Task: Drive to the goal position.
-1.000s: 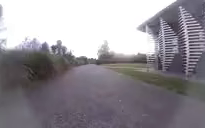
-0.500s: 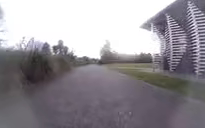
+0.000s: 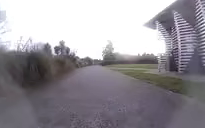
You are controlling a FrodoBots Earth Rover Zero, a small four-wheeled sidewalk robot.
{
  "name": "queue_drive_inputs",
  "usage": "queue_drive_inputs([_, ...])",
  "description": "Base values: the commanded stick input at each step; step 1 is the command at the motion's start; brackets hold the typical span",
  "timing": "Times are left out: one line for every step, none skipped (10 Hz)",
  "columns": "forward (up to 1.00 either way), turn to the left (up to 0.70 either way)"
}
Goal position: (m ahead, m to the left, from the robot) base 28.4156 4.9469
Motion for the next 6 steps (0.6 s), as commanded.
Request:
queue_drive_inputs([0.85, 0.00])
queue_drive_inputs([0.85, 0.00])
queue_drive_inputs([0.85, 0.00])
queue_drive_inputs([0.85, 0.00])
queue_drive_inputs([0.85, 0.00])
queue_drive_inputs([0.85, 0.00])
